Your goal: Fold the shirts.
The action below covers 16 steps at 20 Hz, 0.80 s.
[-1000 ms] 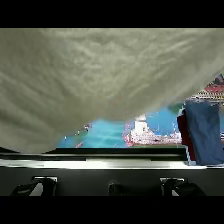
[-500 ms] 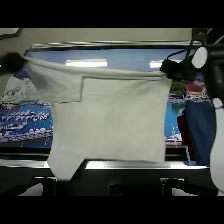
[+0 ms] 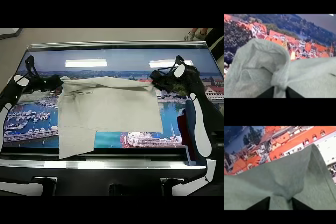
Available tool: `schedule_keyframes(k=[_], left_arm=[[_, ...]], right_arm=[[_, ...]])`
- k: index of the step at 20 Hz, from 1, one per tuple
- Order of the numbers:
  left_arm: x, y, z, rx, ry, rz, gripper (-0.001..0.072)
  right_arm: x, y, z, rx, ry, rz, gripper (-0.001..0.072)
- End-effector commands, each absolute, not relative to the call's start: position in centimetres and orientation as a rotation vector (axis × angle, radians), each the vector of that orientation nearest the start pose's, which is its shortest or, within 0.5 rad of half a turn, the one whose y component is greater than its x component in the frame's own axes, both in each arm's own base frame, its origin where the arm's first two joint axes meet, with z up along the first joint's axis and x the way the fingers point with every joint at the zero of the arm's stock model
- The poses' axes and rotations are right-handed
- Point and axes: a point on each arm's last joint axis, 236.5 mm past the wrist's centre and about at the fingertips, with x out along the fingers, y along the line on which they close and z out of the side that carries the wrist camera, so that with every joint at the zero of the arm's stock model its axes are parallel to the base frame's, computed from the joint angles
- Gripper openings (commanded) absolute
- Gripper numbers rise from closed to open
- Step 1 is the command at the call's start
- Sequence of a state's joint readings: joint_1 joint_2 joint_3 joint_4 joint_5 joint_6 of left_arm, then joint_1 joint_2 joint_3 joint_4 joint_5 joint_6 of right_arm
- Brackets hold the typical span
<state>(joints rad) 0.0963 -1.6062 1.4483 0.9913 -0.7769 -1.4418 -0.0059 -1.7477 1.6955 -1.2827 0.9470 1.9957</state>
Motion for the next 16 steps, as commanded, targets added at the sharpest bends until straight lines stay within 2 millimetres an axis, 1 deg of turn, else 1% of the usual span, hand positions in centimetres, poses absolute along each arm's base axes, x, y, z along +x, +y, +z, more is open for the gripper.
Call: schedule_keyframes(k=[1,2,3,4,5,6,7,8,9,10,12,14,16], left_arm=[[52.0,-3.1,2.9,-0.524,1.039,-0.204,0.0573],[49.6,-1.0,2.6,-0.482,1.141,-0.196,0.0554],[46.8,1.4,1.4,-0.444,1.26,-0.163,0.0442],[43.3,3.7,-0.2,-0.428,1.398,-0.114,0.039],[40.2,4.8,-1.7,-0.454,1.51,-0.09,0.039],[37.3,5.1,-3.3,-0.508,1.599,-0.09,0.0392],[35.1,4.9,-4.8,-0.561,1.652,-0.089,0.0393],[33.4,4.2,-6.1,-0.604,1.677,-0.123,0.0392],[32.4,3.3,-7.1,-0.641,1.68,-0.162,0.0392],[32.1,2.4,-8.0,-0.672,1.666,-0.19,0.0392],[32.5,1.3,-9.4,-0.714,1.62,-0.204,0.0392],[33.2,0.3,-9.8,-0.735,1.589,-0.223,0.0391],[33.8,-0.1,-10.1,-0.717,1.574,-0.221,0.0391]], right_arm=[[55.0,3.7,3.2,0.601,1.064,-0.023,0.046],[53.2,1.9,3.8,0.547,1.117,-0.007,0.0488],[50.5,-0.2,3.4,0.535,1.213,-0.019,0.0495],[47.1,-1.7,2.6,0.542,1.35,-0.025,0.0493],[43.7,-3.0,1.5,0.542,1.486,-0.03,0.0492],[40.9,-3.5,0.5,0.546,1.592,-0.013,0.0492],[38.3,-3.6,-0.4,0.554,1.682,0.006,0.0492],[36.5,-3.4,-1.4,0.566,1.74,0.016,0.0492],[35.4,-3.1,-2.3,0.57,1.771,0.024,0.0492],[34.8,-2.7,-2.9,0.577,1.783,0.032,0.0493],[34.4,-2.4,-3.9,0.594,1.787,0.033,0.0494],[34.4,-2.4,-4.2,0.594,1.787,0.032,0.0506],[34.5,-2.4,-4.6,0.591,1.778,0.032,0.0517]])
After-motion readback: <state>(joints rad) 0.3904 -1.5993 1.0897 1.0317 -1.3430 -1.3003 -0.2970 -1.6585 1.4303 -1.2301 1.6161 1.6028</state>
